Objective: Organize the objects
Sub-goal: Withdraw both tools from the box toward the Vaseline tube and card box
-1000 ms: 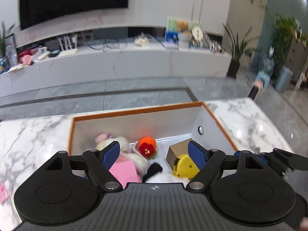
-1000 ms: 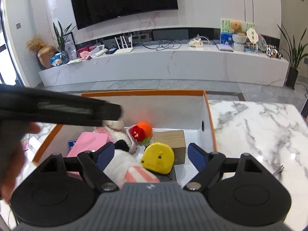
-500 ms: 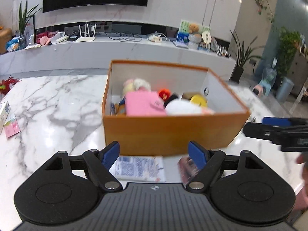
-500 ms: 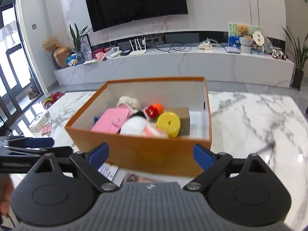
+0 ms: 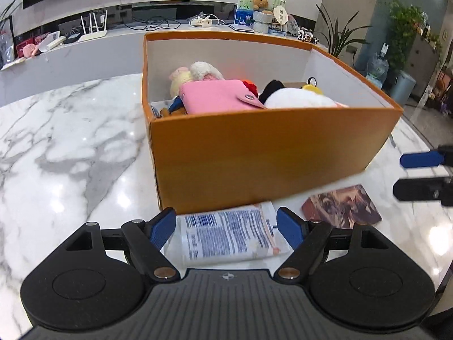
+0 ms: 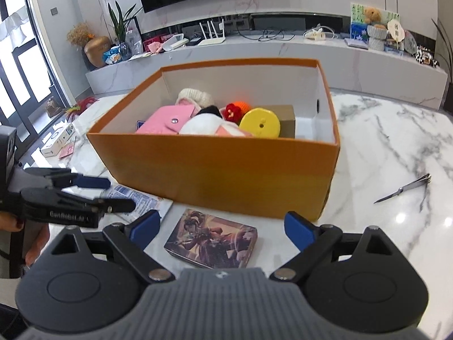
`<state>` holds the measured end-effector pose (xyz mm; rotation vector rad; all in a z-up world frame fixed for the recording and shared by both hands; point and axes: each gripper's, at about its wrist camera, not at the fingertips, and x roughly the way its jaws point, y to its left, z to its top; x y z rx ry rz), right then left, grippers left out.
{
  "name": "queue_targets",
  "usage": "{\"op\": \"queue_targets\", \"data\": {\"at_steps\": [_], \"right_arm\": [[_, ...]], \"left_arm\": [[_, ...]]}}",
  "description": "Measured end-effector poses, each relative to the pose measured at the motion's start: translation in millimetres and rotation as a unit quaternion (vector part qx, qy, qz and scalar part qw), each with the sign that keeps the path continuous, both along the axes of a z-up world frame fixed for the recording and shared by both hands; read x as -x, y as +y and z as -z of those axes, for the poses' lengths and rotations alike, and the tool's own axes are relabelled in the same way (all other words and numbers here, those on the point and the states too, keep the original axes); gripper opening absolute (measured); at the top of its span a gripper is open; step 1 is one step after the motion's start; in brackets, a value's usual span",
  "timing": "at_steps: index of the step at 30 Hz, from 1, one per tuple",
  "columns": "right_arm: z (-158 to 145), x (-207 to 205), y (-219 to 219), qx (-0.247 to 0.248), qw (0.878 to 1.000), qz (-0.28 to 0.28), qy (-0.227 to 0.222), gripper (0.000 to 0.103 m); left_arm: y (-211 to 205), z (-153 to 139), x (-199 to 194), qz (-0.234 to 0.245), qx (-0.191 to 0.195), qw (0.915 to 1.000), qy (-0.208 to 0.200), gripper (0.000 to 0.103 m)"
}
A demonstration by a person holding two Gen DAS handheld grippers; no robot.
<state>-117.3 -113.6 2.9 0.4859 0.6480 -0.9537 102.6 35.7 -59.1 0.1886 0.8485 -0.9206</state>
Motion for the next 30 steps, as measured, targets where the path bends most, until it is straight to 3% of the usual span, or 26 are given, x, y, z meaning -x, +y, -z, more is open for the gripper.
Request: {"op": "queue_targets", "data": {"at_steps": [6,9,16,19,25,30], "right_arm": [[4.2,-4.9,-5.0,-0.012,1.000,-0.005,-0.007,0.095],[4.8,-5.7,-4.1,-0.013,1.000,-0.007,-0.004,0.095],[4.9,2.4,-2.3,-0.012,1.000,0.000,0.001,0.095],[8.8,5.0,-2.8,-0.017,1.000,0.000,0.008,0.095],[22.4,-7.7,1.4,0.007,0.993,-0.108,0.046,0.096],[31.3,-18.8,-0.3,0.027,0.983,-0.171,0.065,0.096]], "left_arm": [[-7.6,12.5,-5.5,0.006,-0.036,0.9993,0.002,0.095],[-7.0,19.3,-5.6,0.016,-0.053,0.9980,0.033,0.095],[-3.0,13.0,20.9,0.089,-0.060,0.9919,0.068,0.095],[-9.3,14.0,37.3,0.116,-0.075,0.9891,0.053,0.095],[-22.2,15.7,53.9,0.124,-0.109,0.9863,-0.003,0.095],[-18.7,17.0,43.9,0.063,-0.112,0.9916,-0.004,0.095]]}}
